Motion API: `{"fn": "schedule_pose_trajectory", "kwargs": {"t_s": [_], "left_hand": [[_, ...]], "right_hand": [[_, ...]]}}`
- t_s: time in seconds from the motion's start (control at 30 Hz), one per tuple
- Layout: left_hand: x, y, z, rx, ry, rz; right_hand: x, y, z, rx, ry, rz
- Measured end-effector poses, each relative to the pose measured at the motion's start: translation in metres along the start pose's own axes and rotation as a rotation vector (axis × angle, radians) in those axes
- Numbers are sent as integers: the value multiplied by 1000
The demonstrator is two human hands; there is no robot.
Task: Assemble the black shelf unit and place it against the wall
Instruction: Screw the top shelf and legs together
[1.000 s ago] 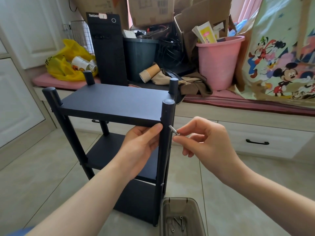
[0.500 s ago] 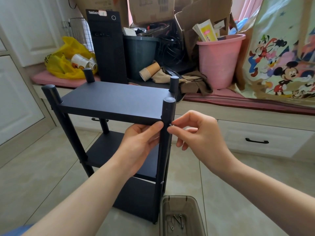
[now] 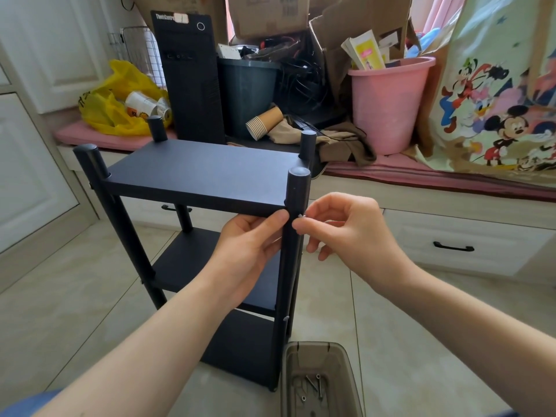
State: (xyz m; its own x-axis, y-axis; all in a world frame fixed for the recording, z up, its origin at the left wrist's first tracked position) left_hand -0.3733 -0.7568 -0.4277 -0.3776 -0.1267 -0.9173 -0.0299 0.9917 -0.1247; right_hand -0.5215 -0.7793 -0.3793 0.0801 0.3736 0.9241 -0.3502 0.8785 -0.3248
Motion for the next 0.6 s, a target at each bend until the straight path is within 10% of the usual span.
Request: {"fn": "schedule_pose_trajectory", "kwargs": {"t_s": [0.6], "left_hand": [[-1,3,3,-40,-64,6]], "right_hand": [[-18,-11,5,94,-41,-223]]}}
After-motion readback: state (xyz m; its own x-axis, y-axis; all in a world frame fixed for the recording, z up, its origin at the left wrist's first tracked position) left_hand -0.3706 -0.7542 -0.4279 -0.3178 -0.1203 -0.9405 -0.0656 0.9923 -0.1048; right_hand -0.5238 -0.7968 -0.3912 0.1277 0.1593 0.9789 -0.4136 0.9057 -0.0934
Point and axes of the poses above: each hand's wrist, its own y-axis away from the middle knuckle, its own z-axis out of the back of the hand, x = y × z, the point moved 6 cm from there along -y, towards the middle knuckle, and after that the axes turned 4 degrees about -y, right-handed, at the moved point
